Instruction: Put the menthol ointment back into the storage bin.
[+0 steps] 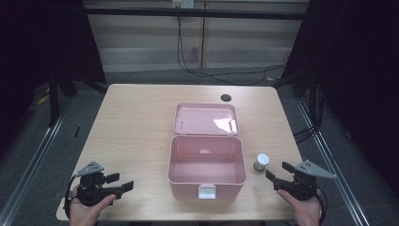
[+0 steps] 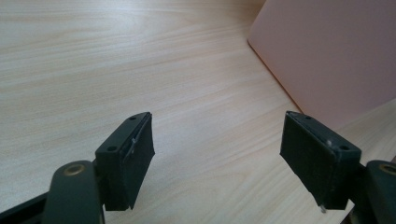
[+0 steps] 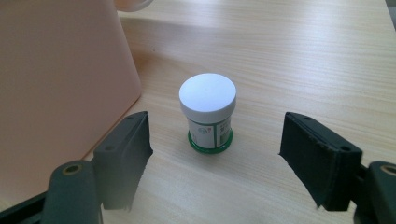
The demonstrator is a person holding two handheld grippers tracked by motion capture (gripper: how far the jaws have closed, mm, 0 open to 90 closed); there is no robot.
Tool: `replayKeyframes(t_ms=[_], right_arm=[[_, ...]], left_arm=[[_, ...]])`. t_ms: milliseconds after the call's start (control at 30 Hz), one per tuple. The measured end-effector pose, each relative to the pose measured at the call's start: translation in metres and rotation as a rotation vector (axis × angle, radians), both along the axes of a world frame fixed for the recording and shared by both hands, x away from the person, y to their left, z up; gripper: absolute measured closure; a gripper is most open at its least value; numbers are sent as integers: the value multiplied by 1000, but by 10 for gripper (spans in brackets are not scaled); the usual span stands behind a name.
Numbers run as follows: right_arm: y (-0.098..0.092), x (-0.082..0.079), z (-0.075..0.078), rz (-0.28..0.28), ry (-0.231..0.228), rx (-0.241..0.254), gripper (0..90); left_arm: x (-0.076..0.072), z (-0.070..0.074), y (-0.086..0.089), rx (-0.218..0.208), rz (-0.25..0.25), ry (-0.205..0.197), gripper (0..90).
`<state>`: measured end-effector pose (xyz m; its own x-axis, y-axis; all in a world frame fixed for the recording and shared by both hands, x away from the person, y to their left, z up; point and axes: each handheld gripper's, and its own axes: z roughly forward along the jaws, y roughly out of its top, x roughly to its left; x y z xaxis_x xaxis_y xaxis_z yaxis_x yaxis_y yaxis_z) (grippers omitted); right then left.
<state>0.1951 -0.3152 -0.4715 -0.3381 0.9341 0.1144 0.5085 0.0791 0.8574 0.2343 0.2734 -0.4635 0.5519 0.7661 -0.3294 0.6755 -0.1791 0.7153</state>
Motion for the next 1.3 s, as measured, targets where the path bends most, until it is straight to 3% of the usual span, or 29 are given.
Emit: replayKeyframes(t_ms=[33,133,300,400,600,767,867,1300], right_arm=[[-2,0,1,7,9,21,325],[-5,1,4,7,19,38,327],[-5,1,12,58,39,73,339],[-1,0,14,66,43,51,339],[-2,1,18,88,82,72,301],[-4,4,30,106,70,54,300],[-4,6,33,118,73,18,300],[2,24,51,190,153,-11,285]], left_arm=[[0,0,0,-1,-1,-1,256],[1,-1,0,5,-3,4,256],[1,-1,-2,15,-11,2,256],[1,-2,-3,25,-19,4,256],[-1,-1,-4,26,-26,-2,256],[-1,-1,-5,30,-30,-5,256],[-1,-1,-6,33,-30,3,256],[-1,-2,-6,42,-34,3,256]])
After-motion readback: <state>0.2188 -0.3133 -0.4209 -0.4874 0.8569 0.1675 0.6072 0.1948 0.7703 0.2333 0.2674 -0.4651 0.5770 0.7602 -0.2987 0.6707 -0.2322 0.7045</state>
